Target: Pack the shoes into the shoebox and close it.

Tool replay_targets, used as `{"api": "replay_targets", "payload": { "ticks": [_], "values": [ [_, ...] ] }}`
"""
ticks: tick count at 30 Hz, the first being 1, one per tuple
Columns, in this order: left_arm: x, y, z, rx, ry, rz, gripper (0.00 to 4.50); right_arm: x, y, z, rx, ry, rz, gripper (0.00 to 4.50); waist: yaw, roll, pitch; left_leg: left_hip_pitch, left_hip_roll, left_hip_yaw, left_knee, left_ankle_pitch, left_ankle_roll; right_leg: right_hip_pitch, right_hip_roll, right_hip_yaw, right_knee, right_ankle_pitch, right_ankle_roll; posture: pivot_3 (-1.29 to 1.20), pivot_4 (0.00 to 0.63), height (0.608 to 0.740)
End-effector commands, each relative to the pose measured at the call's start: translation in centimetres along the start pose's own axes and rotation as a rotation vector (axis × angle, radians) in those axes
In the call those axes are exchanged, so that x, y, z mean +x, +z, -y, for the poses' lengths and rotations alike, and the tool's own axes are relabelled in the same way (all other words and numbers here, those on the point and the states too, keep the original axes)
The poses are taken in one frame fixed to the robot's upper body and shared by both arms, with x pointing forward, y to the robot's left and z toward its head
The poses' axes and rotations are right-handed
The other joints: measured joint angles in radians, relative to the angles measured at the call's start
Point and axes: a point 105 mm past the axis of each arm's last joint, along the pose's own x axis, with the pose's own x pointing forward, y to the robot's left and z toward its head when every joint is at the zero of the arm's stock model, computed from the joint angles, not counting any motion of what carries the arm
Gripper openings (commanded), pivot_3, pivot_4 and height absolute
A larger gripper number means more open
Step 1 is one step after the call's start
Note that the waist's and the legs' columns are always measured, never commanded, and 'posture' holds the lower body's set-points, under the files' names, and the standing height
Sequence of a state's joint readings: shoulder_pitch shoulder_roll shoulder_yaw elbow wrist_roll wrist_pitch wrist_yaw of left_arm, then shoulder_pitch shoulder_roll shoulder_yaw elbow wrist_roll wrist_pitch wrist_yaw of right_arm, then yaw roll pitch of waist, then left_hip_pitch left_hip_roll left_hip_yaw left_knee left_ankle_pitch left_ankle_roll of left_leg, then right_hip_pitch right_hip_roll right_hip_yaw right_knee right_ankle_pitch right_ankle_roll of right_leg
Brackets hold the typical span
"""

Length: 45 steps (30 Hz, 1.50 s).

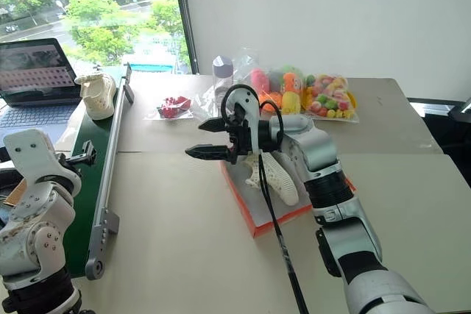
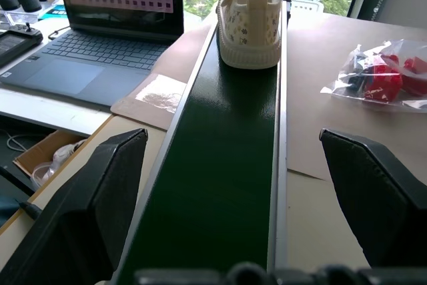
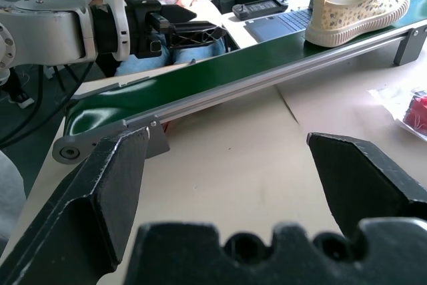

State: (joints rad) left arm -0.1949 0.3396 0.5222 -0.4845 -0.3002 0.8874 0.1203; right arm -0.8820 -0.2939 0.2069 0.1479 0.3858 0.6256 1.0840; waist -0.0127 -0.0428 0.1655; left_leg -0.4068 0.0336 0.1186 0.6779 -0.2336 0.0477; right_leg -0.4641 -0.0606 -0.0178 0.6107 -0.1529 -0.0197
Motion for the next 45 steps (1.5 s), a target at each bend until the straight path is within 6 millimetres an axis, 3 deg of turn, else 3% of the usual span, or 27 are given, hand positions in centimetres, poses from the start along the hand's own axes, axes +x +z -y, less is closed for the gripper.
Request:
{"api": "replay_targets", "payload": {
  "ticks": [1, 8, 17, 26, 29, 32, 36, 45],
  "values": [
    [1.1, -0.3, -0.9, 0.021, -0.007, 0.025, 4.43, -0.2, 0.8, -0.3, -0.052, -0.008, 0.025, 4.50, 0.000, 0.000, 0.000, 0.000, 0.000, 0.000, 0.000, 0.000, 0.000, 0.000, 0.000, 0.000, 0.000, 0.000, 0.000, 0.00, 0.150, 0.740],
    [2.9, -1.5, -0.2, 0.028, -0.052, -0.005, 4.43, -1.1, 0.8, -0.1, -0.056, -0.063, 0.004, 4.50, 0.001, 0.000, 0.000, -0.004, 0.000, 0.000, 0.000, 0.000, 0.000, -0.004, -0.001, -0.001, 0.000, 0.001, 0.000, 0.00, 0.150, 0.740],
    [3.5, -1.9, 1.2, 0.030, -0.086, 0.002, 4.43, -1.6, 1.0, -0.4, -0.053, -0.090, -0.004, 4.50, -0.001, 0.000, 0.000, -0.007, 0.001, 0.000, -0.001, 0.000, 0.000, -0.007, -0.002, -0.002, 0.000, 0.001, 0.000, 0.00, 0.150, 0.740],
    [3.3, -3.4, 0.2, -0.009, -0.030, -0.051, 4.43, -2.0, 0.8, 0.2, -0.068, -0.117, -0.035, 4.50, 0.002, 0.000, 0.000, -0.008, 0.000, 0.000, 0.000, 0.000, 0.000, -0.007, -0.002, -0.003, 0.000, 0.001, 0.000, 0.00, 0.150, 0.740],
    [3.2, -3.6, 0.4, -0.047, -0.044, -0.049, 3.76, -1.9, 0.7, 0.3, -0.073, -0.122, -0.046, 4.50, 0.002, 0.000, 0.000, -0.007, 0.000, 0.000, 0.000, 0.000, 0.000, -0.007, -0.002, -0.003, 0.000, 0.001, 0.000, 0.00, 0.150, 0.740],
    [3.1, -3.5, 0.4, -0.048, -0.045, -0.045, 2.81, -1.8, 0.7, 0.3, -0.074, -0.123, -0.048, 4.50, 0.005, 0.000, 0.000, -0.007, 0.001, -0.001, 0.000, 0.001, -0.001, -0.007, -0.002, -0.004, 0.001, 0.001, -0.001, 0.00, 0.150, 0.740],
    [3.0, -3.3, 0.4, -0.048, -0.042, -0.050, 2.04, -1.7, 0.7, 0.4, -0.080, -0.125, -0.052, 4.50, 0.006, 0.000, 0.000, -0.007, 0.001, -0.001, 0.000, 0.002, -0.003, -0.006, -0.002, -0.005, 0.001, 0.002, -0.002, 0.00, 0.150, 0.740],
    [3.3, 0.4, 1.0, 0.002, -0.043, 0.097, 1.97, -1.7, 0.9, 0.9, -0.089, -0.151, -0.046, 4.50, 0.008, 0.000, 0.000, -0.008, 0.002, -0.001, 0.000, 0.005, -0.004, -0.007, -0.002, -0.007, 0.001, 0.001, -0.001, 0.00, 0.150, 0.740]
  ]
}}
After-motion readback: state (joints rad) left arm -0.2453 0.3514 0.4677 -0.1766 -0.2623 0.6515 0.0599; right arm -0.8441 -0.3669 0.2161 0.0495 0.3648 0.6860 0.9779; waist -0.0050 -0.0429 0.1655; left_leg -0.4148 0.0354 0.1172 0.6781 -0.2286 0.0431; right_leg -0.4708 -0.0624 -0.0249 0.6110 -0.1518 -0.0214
